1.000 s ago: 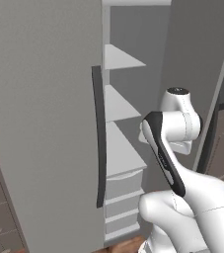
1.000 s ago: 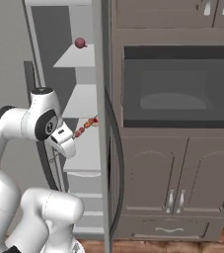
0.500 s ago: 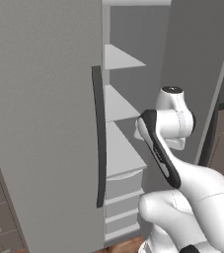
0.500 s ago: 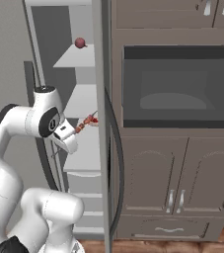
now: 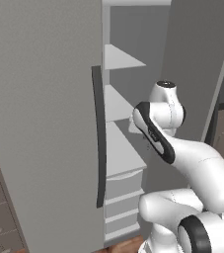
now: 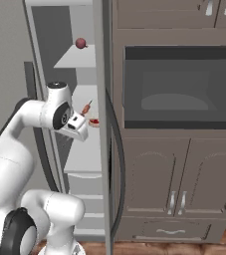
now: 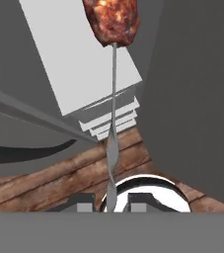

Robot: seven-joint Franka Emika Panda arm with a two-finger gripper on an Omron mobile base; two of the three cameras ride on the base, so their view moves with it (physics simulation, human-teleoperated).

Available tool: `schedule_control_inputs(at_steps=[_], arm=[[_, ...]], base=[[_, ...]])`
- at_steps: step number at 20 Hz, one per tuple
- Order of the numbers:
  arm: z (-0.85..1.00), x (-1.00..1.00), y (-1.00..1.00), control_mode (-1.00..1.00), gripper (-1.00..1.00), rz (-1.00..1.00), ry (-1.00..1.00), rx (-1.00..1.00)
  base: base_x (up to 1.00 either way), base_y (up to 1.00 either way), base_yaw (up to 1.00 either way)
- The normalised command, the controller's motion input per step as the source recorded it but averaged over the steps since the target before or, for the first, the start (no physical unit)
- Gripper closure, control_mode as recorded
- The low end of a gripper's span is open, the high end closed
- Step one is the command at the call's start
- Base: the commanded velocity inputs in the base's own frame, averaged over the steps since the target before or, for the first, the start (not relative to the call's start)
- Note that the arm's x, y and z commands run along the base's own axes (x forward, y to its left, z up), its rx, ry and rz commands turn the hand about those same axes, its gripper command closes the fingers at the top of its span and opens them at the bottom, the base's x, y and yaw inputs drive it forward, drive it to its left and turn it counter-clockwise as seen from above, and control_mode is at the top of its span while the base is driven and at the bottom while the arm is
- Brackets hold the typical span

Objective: Store the kebab skewer in the freezer for long-term storage. Close the freezer door after placing the cooked food.

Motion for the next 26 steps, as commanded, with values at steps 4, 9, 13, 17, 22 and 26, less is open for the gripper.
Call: schedule_control_inputs(at_steps=[4, 9, 13, 17, 22, 26], arm=[[-0.03, 0.49, 0.00, -1.00, 1.00, 0.25, -0.14, -0.01], [0.00, 0.49, 0.01, -1.00, 1.00, 0.09, -0.12, -0.07], [-0.01, 0.47, 0.03, -1.00, 1.00, 0.02, -0.16, -0.05], [-0.03, 0.44, 0.03, -1.00, 1.00, 0.00, -0.20, -0.02], [0.00, 0.55, 0.03, -1.00, 1.00, 0.00, -0.05, -0.01], [0.00, 0.53, 0.06, -1.00, 1.00, 0.00, 0.03, 0.00]], base=[[0.00, 0.00, 0.00], [0.00, 0.00, 0.00], [0.00, 0.00, 0.00], [0.00, 0.00, 0.00], [0.00, 0.00, 0.00], [0.00, 0.00, 0.00]])
